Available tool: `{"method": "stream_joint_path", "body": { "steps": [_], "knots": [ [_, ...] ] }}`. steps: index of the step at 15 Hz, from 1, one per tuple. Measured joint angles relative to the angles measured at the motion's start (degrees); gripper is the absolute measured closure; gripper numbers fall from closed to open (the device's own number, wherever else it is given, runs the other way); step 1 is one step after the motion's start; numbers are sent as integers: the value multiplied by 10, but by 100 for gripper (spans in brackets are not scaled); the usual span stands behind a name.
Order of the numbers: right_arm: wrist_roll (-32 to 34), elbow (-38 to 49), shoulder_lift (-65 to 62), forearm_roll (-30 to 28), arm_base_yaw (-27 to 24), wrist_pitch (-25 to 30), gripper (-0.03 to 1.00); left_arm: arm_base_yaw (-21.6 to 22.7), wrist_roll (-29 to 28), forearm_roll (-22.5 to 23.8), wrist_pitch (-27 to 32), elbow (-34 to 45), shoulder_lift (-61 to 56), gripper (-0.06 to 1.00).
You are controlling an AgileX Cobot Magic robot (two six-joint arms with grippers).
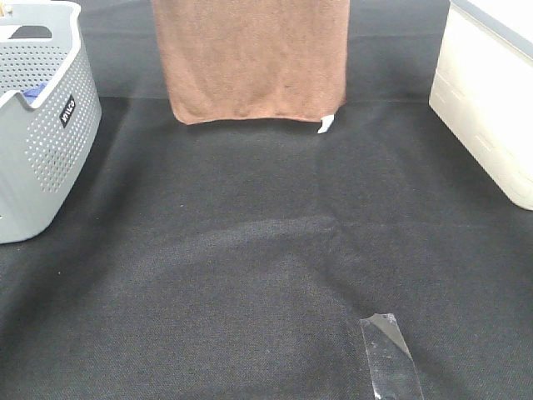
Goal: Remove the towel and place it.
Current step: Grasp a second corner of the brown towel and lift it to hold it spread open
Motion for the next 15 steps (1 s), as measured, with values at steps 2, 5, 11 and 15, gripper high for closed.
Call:
{"method": "stream_joint_path", "body": {
  "steps": [2,5,11,15],
  "knots": [
    [0,0,3,0,0,3,96,3,0,5,0,0,0,94],
    [0,0,14,0,0,14,96,5,0,6,2,0,3,94],
    [0,0,17,17,2,261,96,-21,-122,-6,288,-1,23,94],
    [0,1,-1,41,1,536,96,-58,-99,-107,642,-1,10,94]
  ]
}}
